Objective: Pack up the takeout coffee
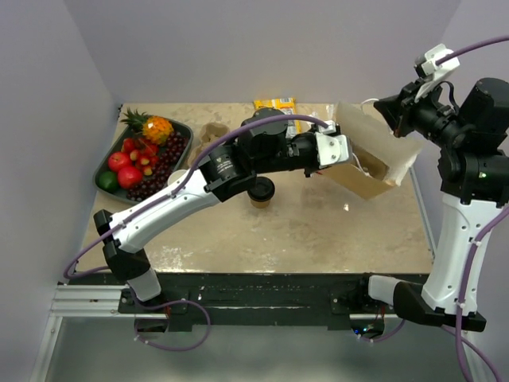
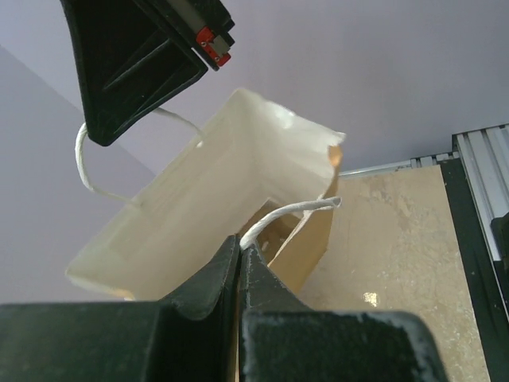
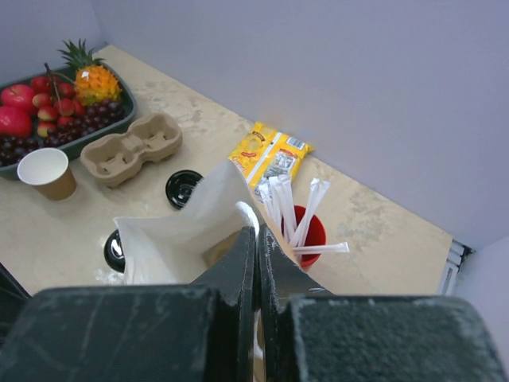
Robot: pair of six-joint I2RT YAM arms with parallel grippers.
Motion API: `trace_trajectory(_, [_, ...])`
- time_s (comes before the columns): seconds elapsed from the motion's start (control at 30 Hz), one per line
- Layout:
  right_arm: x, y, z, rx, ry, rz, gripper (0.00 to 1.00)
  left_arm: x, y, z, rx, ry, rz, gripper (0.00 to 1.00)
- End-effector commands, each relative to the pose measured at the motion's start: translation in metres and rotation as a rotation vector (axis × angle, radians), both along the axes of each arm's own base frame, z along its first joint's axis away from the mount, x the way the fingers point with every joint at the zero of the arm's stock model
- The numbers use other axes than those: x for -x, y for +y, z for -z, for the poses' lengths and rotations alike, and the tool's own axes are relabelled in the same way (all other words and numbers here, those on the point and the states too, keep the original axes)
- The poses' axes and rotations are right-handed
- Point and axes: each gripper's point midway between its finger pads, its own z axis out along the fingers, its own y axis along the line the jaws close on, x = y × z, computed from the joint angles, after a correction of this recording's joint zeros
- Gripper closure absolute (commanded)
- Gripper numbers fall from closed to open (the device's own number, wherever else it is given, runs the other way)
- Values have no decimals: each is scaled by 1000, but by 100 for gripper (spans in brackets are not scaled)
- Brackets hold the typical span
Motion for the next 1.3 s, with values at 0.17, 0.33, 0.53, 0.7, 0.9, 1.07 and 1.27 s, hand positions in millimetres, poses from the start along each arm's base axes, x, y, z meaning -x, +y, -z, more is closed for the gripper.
trace_trajectory(0.17, [-10,-3,43,-24,75,16,100,-18,-1,4,39,21,-69,100])
trace_trajectory(0.33, [-12,-4,12,-18,31,25,100,-5,3,-40,126,33,-31,100])
trace_trajectory(0.53, [-26,-9,-10,3,0,36,100,-21,-5,-4,41,84,-88,100])
trace_trajectory(0.7, [-34,0,-16,-10,38,-31,100,-9,2,-8,50,97,-71,100])
trace_trajectory(0.9, [-49,-10,30,-8,148,22,100,26,-11,-32,51,144,95,100])
trace_trajectory(1.07, [-28,11,-26,-49,-36,-67,100,-60,0,1,79,133,-237,100])
trace_trajectory(1.27, [-27,5,5,-5,104,-36,100,-11,1,-2,100,123,-150,100])
